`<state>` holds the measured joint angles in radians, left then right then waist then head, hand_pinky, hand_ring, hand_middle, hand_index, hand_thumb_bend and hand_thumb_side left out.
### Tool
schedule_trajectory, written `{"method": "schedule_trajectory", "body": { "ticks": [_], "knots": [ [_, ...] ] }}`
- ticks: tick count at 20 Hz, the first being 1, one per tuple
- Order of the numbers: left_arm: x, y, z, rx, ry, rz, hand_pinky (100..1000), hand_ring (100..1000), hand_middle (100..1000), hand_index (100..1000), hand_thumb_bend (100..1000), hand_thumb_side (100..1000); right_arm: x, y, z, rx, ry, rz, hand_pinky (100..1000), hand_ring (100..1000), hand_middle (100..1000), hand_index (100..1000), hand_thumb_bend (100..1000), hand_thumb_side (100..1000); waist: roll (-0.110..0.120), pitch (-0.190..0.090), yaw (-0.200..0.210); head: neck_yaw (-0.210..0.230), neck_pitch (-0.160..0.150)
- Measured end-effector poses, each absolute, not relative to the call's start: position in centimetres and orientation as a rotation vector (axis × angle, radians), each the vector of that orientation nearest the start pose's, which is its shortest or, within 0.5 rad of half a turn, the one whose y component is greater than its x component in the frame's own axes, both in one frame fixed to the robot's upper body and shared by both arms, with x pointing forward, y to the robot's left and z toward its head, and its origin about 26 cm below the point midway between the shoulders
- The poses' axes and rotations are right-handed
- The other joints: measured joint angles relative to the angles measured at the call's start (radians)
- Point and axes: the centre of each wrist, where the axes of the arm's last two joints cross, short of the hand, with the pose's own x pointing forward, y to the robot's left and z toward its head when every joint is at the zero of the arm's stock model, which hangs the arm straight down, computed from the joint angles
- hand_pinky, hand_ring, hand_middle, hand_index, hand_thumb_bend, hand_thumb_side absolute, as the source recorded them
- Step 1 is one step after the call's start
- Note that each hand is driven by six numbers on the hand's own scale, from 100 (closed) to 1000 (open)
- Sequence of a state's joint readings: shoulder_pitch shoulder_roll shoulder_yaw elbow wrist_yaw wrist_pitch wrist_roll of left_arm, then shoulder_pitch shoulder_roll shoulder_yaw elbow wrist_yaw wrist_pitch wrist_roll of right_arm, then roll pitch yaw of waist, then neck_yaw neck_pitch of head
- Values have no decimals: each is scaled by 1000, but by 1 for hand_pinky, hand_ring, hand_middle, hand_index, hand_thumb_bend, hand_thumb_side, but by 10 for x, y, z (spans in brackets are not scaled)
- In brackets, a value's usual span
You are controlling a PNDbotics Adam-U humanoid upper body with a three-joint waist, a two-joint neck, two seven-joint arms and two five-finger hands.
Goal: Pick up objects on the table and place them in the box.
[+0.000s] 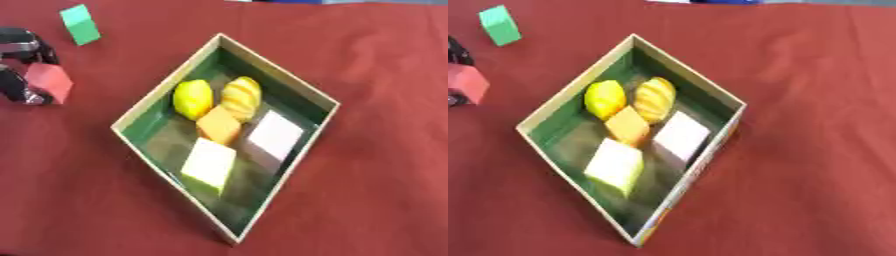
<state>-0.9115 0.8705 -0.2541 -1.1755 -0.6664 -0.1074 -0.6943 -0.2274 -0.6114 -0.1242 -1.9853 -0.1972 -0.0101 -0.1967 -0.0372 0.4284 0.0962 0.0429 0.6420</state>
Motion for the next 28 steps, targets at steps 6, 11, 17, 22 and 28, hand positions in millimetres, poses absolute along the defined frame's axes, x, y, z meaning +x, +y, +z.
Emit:
{"method": "schedule_trajectory", "body": {
  "ticks": [6, 11, 17, 22, 28],
  "knots": [
    [413, 349, 324, 949, -1218, -1610, 748, 676, 618, 715, 371, 100, 286, -337, 224, -404, -2248, 215, 816, 836, 687, 798, 100, 651, 12, -22, 4, -5, 5],
    [402, 315, 344, 870, -1339, -1678, 753, 682, 630, 731, 393, 100, 286, -337, 224, -398, -2247, 215, 815, 836, 687, 798, 100, 647, 24, -46, 4, -13, 13],
    [388, 258, 357, 730, -1454, -1810, 761, 708, 647, 753, 421, 100, 286, -337, 224, -392, -2242, 216, 815, 836, 687, 797, 100, 645, 38, -59, -2, -20, 18],
    [384, 228, 357, 631, -1481, -1870, 757, 704, 643, 755, 419, 100, 286, -337, 225, -389, -2242, 216, 814, 835, 687, 796, 100, 647, 48, -61, -8, -22, 18],
    [389, 199, 349, 532, -1500, -1914, 747, 681, 638, 757, 361, 100, 286, -337, 225, -380, -2239, 215, 814, 835, 685, 795, 100, 649, 53, -61, -16, -24, 25]
  ]
}}
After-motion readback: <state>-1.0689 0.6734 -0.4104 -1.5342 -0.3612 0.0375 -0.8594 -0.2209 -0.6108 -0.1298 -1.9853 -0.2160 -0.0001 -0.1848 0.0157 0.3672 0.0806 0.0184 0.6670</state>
